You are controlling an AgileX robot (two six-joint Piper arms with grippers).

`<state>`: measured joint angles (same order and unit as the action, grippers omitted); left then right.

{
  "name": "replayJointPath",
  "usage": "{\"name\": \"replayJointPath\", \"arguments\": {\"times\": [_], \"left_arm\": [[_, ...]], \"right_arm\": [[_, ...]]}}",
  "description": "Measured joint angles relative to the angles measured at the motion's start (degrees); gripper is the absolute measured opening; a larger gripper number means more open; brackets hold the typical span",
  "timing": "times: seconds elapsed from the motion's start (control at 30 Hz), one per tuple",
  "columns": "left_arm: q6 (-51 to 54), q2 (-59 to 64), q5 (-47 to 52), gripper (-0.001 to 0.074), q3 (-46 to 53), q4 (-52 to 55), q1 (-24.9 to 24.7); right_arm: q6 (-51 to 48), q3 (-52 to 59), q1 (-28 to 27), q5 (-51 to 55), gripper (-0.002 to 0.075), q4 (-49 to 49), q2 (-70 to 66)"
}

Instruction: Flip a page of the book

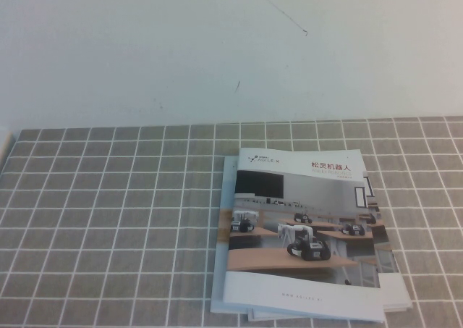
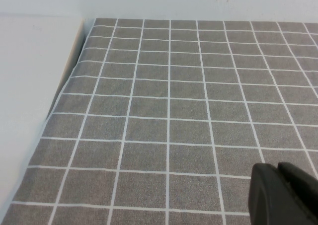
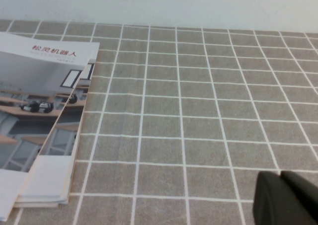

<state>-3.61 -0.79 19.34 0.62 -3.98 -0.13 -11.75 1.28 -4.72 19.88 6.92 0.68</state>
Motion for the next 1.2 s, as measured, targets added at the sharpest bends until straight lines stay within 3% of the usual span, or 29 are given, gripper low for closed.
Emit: {"name": "replayJointPath", "arguments": {"times": [0.33,0.47,0.57,0.73,0.93,1.1,1.2], "left_arm": [[0.0,0.0,0.0,-0.0004,0.0,0.0,0.0],[2.7,0.0,-1.8,-0.0004,0.3,1.8,0.0],[2.8,0.0,-8.2,-0.0004,0.6,2.1,0.0],[1.9,0.0,-29.6,-0.0004,0.6,1.9,0.0],[1.7,0.0,-53.1,-0.0004,0.6,1.7,0.0],[1.7,0.0,-63.7,-0.0004,0.6,0.4,0.0],[1.5,0.0,-56.4,-0.0004,-1.5,-0.3,0.0]], "right_arm": [[-0.4,0.0,0.0,0.0,-0.0003,-0.5,0.0],[-2.5,0.2,0.0,-2.0,-0.0003,-8.0,0.0],[-2.7,0.4,0.0,-8.9,-0.0003,-9.8,0.0],[-2.3,0.4,0.0,-30.8,-0.0003,-10.3,0.0],[6.1,0.4,0.0,-55.2,-0.0003,-9.2,0.0],[7.3,0.4,0.0,-60.3,-0.0003,-7.3,0.0],[7.3,-2.6,0.0,-53.0,-0.0003,-6.9,0.0]]}}
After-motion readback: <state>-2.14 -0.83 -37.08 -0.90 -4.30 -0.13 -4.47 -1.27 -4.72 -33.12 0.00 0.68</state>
